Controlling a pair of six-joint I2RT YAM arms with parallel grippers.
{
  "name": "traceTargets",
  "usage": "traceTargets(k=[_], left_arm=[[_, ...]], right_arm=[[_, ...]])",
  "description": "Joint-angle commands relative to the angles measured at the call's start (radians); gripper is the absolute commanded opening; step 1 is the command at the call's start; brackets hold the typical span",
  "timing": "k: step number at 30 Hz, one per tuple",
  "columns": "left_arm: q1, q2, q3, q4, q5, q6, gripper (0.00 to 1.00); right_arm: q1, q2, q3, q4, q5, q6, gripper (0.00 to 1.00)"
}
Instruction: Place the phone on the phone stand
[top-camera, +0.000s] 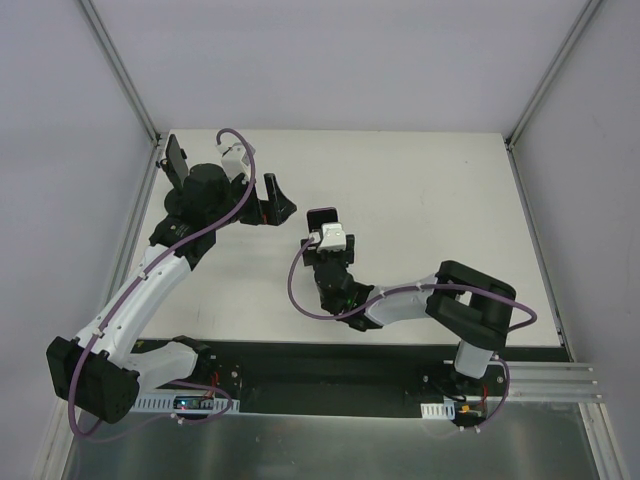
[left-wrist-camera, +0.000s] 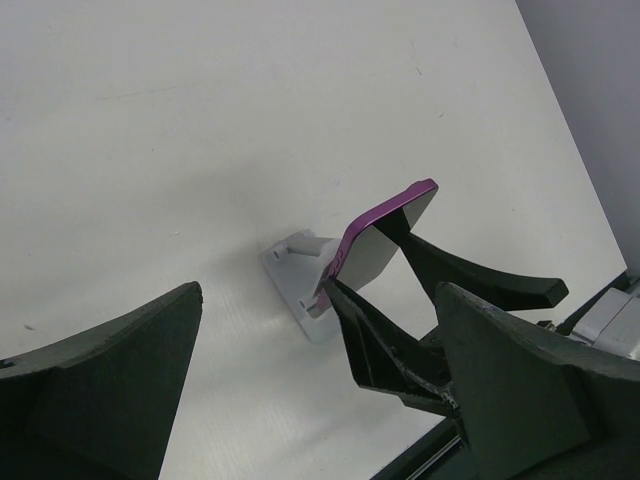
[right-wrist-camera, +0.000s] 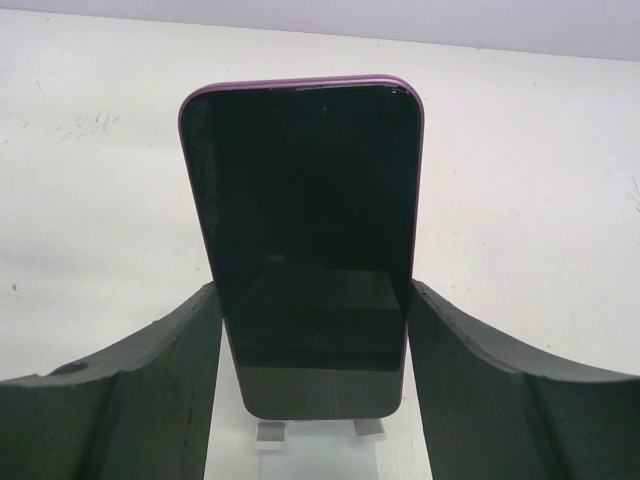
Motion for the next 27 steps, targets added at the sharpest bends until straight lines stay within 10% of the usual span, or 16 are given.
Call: traceTargets(k=[1,27], left_arm=[[0.011,-0.006,0.001,0.037,0.014,-0.01,0.99],[0.02,-0.008,0.002,0.037,0.027,-0.015,0.99]], right_arm=[[0.001,-0.001,-0.01,0.111,0.049,0.051,0.01],[0.01,0.026,-0.027,0.073,0.038,0.138,0.01]])
